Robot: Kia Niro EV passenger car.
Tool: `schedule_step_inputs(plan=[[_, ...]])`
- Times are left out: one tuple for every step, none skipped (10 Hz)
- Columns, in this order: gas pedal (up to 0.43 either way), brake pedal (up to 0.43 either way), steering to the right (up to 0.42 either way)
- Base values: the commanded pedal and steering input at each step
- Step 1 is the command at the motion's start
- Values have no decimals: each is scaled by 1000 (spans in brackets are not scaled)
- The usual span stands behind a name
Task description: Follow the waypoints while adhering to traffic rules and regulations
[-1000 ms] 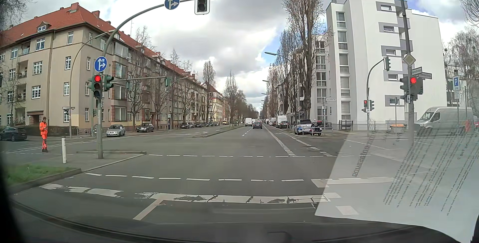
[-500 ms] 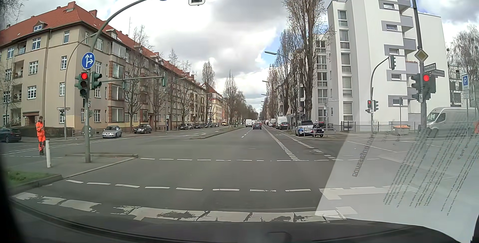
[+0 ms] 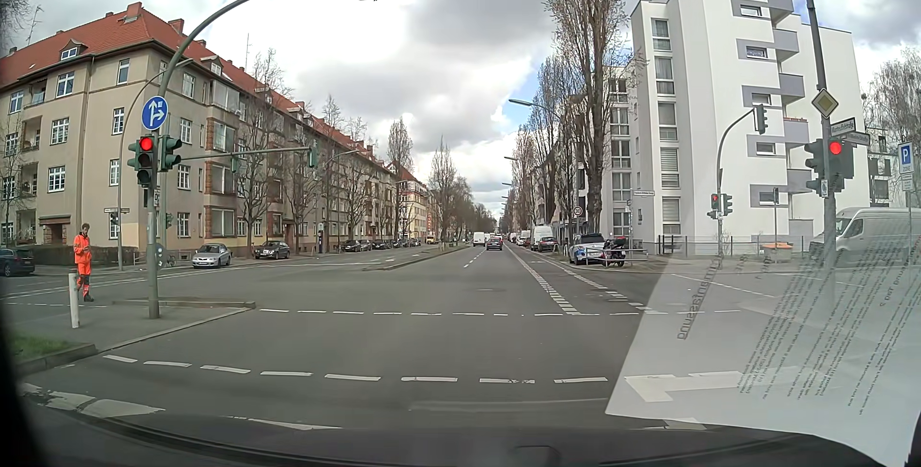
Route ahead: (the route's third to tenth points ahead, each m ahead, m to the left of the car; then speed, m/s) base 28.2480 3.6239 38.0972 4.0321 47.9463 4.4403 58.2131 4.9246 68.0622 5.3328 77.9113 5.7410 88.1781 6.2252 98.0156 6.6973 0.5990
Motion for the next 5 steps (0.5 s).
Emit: schedule_step_inputs(plan=[[0, 305, -3], [0, 305, -3], [0, 305, -3], [0, 305, -4], [0, 305, -4]])
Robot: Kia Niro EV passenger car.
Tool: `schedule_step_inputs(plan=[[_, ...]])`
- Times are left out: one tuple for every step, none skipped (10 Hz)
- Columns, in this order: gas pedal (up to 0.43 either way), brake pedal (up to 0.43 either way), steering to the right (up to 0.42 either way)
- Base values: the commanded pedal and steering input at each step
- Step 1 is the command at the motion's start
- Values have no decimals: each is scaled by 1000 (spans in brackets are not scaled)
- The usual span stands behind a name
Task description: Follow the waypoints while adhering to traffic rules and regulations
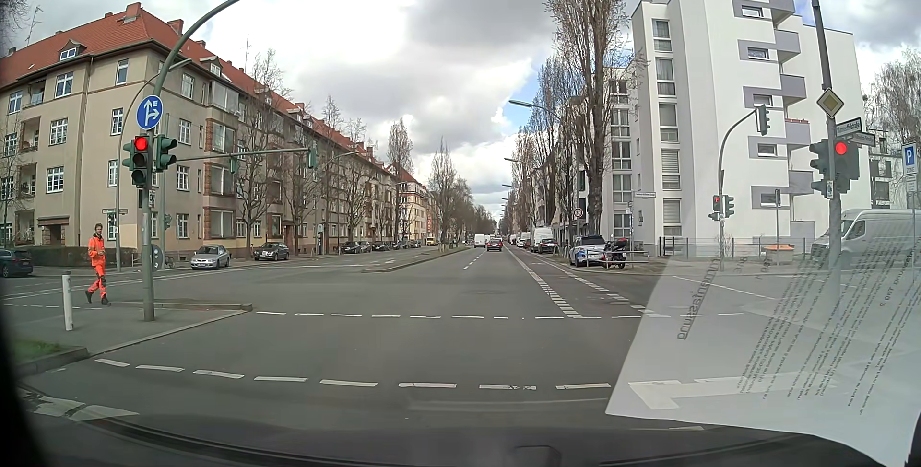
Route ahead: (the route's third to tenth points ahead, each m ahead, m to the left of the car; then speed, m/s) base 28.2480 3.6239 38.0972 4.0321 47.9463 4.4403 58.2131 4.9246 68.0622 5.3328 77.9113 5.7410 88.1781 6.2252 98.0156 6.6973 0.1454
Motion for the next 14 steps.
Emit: schedule_step_inputs(plan=[[0, 305, -5], [0, 305, -7], [0, 305, -10], [0, 305, -13], [0, 311, -16], [0, 311, -16], [0, 311, -15], [0, 311, -16], [0, 311, -16], [0, 311, -16], [0, 311, -15], [0, 311, -16], [0, 311, -16], [0, 317, -16]])
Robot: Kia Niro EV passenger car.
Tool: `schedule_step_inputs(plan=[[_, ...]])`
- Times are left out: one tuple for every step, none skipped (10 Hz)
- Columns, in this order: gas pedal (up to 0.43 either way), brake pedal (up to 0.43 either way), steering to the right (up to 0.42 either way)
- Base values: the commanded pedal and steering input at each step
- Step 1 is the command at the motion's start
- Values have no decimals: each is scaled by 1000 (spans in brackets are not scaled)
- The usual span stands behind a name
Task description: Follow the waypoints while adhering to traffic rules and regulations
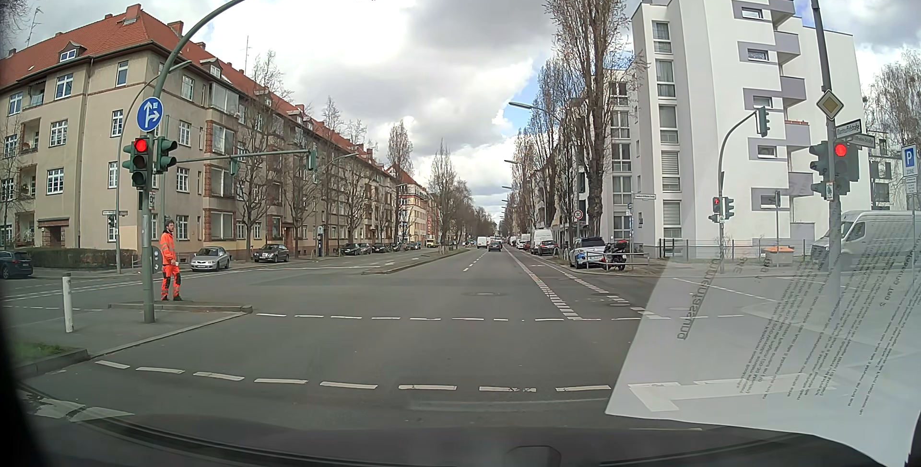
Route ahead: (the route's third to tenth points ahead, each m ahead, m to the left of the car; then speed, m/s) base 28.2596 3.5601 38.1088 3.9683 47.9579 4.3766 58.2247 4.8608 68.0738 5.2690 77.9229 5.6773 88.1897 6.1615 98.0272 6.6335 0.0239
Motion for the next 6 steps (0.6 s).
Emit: schedule_step_inputs(plan=[[0, 317, -16], [0, 317, -16], [0, 323, -16], [0, 329, -16], [0, 329, -15], [0, 335, -16]])
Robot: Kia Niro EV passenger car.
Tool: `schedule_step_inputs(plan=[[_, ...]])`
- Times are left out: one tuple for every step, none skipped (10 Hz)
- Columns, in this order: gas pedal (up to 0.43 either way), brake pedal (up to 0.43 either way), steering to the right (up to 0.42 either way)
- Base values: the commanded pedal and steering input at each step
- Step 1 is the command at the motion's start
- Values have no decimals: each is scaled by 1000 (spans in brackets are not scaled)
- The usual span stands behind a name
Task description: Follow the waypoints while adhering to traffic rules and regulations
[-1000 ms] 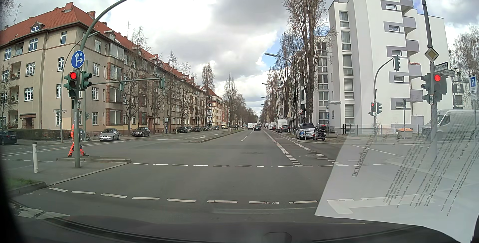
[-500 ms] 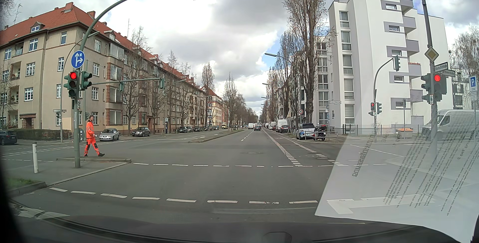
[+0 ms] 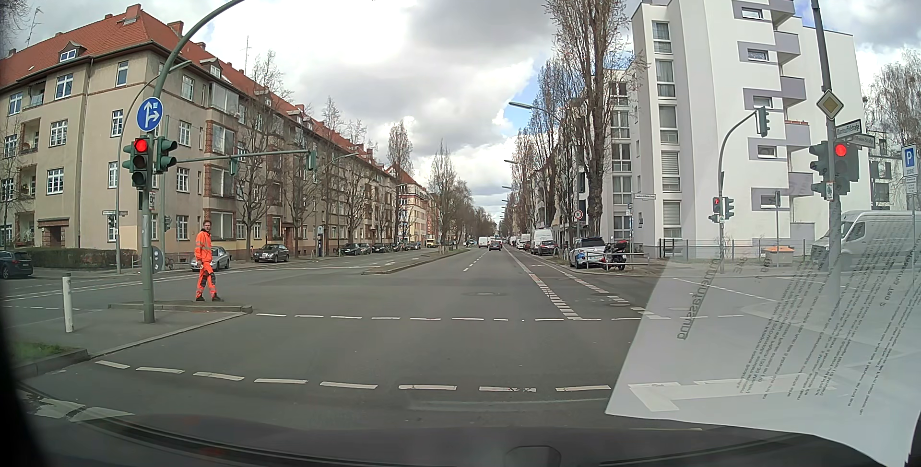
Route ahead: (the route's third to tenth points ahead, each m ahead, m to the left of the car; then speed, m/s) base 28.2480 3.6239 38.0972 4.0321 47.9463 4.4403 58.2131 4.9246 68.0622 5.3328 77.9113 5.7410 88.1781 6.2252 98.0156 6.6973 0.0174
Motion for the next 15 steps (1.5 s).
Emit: schedule_step_inputs(plan=[[0, 335, -16], [0, 335, -16], [0, 335, -15], [0, 335, -15], [0, 335, -15], [0, 341, -15], [0, 354, -15], [0, 360, -15], [0, 384, -15], [0, 415, -15], [0, 433, -15], [0, 433, -15], [0, 439, -15], [0, 445, -15], [0, 445, -15]])
